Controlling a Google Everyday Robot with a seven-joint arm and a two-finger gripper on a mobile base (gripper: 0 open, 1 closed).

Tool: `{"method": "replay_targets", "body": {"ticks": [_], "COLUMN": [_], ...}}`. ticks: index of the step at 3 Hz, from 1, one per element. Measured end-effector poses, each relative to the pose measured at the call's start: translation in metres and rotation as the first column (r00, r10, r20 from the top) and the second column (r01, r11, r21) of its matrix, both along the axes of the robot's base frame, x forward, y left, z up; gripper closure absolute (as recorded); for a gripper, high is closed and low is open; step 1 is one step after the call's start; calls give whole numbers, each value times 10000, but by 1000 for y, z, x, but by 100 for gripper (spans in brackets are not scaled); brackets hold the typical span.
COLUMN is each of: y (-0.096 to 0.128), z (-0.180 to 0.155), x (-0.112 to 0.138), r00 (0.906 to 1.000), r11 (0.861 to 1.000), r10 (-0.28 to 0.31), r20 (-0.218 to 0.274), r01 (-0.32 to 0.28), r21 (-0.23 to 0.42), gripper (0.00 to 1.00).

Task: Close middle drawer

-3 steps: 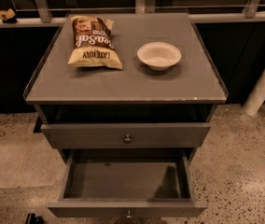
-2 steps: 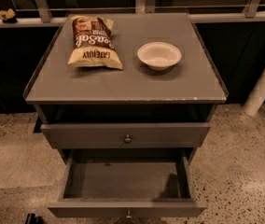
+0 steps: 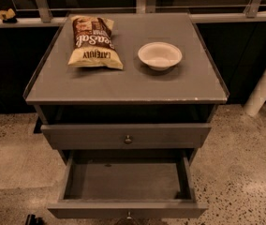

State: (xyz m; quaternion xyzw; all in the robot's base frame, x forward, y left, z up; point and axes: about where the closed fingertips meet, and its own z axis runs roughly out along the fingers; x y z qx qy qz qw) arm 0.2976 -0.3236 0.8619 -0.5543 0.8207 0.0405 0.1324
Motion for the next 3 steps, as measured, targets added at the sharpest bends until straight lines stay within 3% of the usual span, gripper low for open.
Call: {"method": "replay_targets", "body": {"ticks": [1,3], "y": [1,9], "z": [0,-55], "x": [1,-11], "r00": [10000,9999], "r11": [10000,9999], "r10": [18,118], "r20": [22,3], "r01": [-18,-118], "r21": [3,-106], "gripper": [0,0]}}
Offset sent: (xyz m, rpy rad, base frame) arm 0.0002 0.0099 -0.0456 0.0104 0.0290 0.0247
